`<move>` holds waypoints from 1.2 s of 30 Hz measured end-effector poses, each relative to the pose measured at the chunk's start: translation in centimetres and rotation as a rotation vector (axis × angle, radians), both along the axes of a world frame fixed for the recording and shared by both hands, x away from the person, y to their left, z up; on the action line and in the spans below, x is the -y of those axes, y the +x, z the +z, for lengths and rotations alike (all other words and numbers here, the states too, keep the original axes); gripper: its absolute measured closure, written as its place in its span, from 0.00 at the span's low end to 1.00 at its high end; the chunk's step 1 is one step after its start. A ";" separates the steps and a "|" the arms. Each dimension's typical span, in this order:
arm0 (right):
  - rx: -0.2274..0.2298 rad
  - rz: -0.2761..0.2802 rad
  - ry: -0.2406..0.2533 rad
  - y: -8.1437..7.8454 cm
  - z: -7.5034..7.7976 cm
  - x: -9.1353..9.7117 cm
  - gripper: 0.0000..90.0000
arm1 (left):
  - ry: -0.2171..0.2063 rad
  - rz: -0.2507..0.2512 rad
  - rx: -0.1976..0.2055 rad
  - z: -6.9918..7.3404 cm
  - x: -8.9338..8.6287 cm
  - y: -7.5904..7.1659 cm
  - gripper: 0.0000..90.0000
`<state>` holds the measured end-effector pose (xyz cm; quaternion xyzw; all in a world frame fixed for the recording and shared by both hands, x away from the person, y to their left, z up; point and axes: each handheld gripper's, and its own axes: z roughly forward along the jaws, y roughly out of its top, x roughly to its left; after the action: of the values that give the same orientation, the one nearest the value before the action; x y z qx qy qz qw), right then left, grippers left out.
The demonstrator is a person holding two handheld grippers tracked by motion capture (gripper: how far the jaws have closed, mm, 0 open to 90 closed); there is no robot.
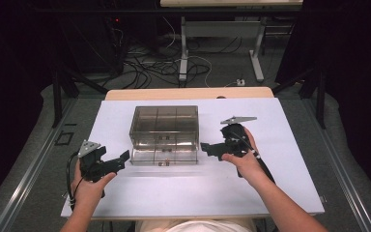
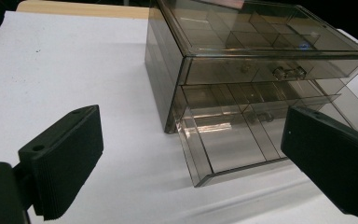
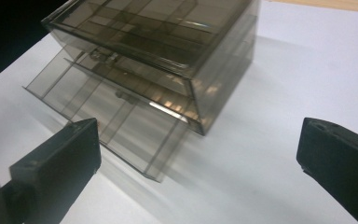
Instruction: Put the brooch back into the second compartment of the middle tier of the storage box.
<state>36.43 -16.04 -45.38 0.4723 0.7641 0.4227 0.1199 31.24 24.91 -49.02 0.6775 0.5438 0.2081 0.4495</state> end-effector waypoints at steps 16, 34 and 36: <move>-0.001 -0.131 0.008 -0.5 -0.8 6.5 0.00 | 0.008 0.006 0.001 0.0 0.1 0.0 0.06; -0.011 -0.294 0.023 -0.4 -3.5 12.1 0.00 | 0.002 0.008 0.000 0.0 0.0 0.0 0.06; -0.016 -0.305 0.008 -0.4 -3.9 12.5 0.00 | 0.001 0.009 -0.001 0.0 0.0 0.0 0.06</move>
<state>35.99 -28.54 -49.24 0.5868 0.6827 0.3989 0.1747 31.22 24.87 -49.06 0.6755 0.5469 0.2100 0.4477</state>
